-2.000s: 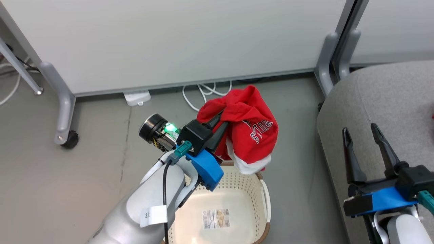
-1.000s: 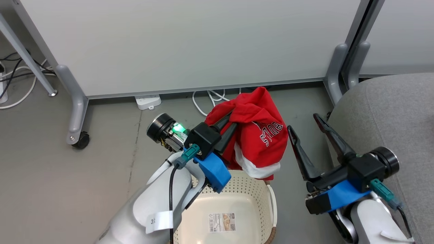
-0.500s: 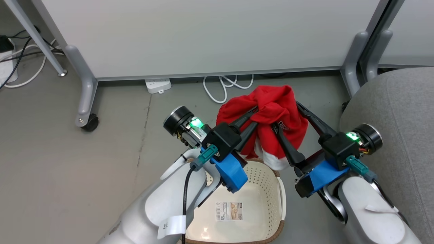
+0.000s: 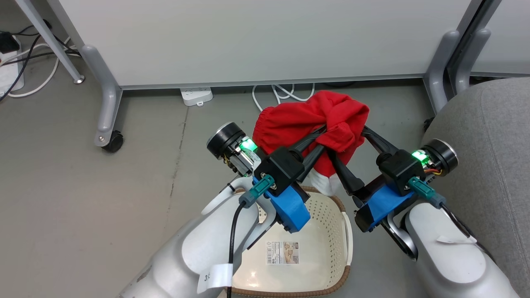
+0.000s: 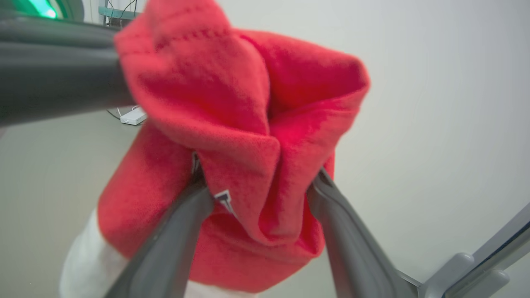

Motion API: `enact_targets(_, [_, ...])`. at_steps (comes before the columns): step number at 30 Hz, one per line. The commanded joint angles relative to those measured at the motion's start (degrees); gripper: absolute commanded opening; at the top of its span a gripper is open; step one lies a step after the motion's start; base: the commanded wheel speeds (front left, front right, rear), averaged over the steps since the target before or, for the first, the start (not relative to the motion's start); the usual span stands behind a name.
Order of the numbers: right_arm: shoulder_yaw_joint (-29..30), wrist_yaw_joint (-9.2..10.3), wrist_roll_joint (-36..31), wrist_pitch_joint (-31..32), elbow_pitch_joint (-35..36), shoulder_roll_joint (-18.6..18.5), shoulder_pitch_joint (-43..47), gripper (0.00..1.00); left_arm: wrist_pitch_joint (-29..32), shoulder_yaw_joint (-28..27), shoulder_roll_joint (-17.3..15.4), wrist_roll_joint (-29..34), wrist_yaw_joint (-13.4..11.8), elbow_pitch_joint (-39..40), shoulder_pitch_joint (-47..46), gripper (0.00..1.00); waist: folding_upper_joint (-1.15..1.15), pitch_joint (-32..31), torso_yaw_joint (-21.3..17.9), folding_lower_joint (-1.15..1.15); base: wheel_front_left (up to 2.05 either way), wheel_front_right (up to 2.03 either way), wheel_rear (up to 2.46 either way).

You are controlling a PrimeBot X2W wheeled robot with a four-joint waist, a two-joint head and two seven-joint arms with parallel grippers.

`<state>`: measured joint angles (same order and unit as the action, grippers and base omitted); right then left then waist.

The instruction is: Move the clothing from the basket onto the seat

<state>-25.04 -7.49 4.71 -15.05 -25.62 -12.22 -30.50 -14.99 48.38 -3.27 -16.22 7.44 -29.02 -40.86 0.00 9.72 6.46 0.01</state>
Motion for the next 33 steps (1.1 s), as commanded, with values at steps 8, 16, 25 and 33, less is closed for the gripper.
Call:
enact_targets(8, [-1.6, -0.01, 1.6, -0.2, -1.4, -0.4, -1.6, 0.0, -0.3, 0.2, 0.2, -0.3, 0.0, 0.0, -0.7, 0.0, 0.0, -0.1, -0.1, -0.01, 0.0, 0.0, 0.0])
enact_targets(16, [-1.8, -0.01, 2.2, -0.2, -1.1, -0.6, -1.4, 0.0, -0.3, -0.1, 0.2, -0.1, 0.0, -0.3, -0.7, 0.0, 0.0, -0.1, -0.3, -0.01, 0.0, 0.0, 0.0])
enact_targets(25, [-1.7, -0.01, 2.1, -0.2, -0.8, -0.6, -1.0, 0.0, -0.3, -0.2, 0.2, 0.0, 0.0, -0.5, -0.5, 0.0, 0.0, -0.2, -0.3, -0.01, 0.0, 0.0, 0.0])
enact_targets(33, [-1.5, -0.01, 2.1, -0.2, -0.6, -0.5, -0.7, 0.0, -0.3, -0.5, 0.1, 0.1, 0.0, -0.8, -0.3, 1.0, 0.0, -0.2, -0.4, -0.01, 0.0, 0.0, 0.0])
